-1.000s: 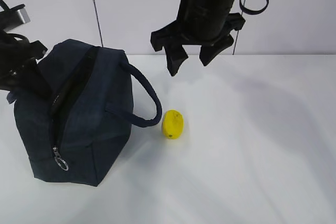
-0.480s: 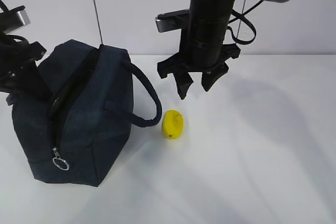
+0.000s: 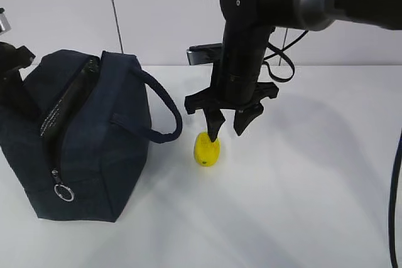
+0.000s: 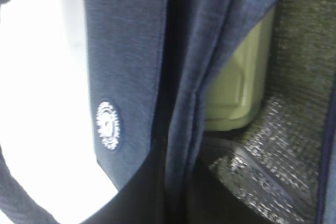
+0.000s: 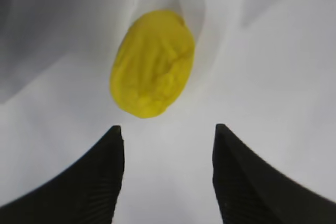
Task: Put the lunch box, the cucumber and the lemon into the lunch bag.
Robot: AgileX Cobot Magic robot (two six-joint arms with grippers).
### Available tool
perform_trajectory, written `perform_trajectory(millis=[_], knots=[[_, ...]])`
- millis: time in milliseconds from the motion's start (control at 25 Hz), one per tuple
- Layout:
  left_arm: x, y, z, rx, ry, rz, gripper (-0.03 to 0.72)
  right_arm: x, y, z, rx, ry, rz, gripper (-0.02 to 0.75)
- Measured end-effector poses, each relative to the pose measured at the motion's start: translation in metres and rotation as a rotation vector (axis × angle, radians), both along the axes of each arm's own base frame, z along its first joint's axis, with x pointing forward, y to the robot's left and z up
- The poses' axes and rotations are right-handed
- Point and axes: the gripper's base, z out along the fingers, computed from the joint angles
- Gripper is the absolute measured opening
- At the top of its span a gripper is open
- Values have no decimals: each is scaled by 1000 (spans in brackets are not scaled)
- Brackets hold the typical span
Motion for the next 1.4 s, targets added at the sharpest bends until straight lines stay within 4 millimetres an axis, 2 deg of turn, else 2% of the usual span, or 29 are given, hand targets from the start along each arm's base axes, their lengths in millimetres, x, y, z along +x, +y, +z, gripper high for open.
perform_trajectory(millis=[120, 480, 880, 1240, 1400], knots=[[-1, 7, -1, 18, 9, 12, 8, 2, 5, -7, 43, 9, -14, 393], [-1, 8, -1, 27, 13, 8, 8, 9, 12, -7, 121, -57, -48, 396], [-1, 10, -2, 47, 14, 0, 7, 11, 14, -34, 102, 0, -99, 428], [-1, 10, -2, 53, 14, -3, 8, 13, 15, -40, 103, -1, -108, 429], [-1, 10, -2, 53, 14, -3, 8, 13, 15, -52, 91, 21, -119, 429]])
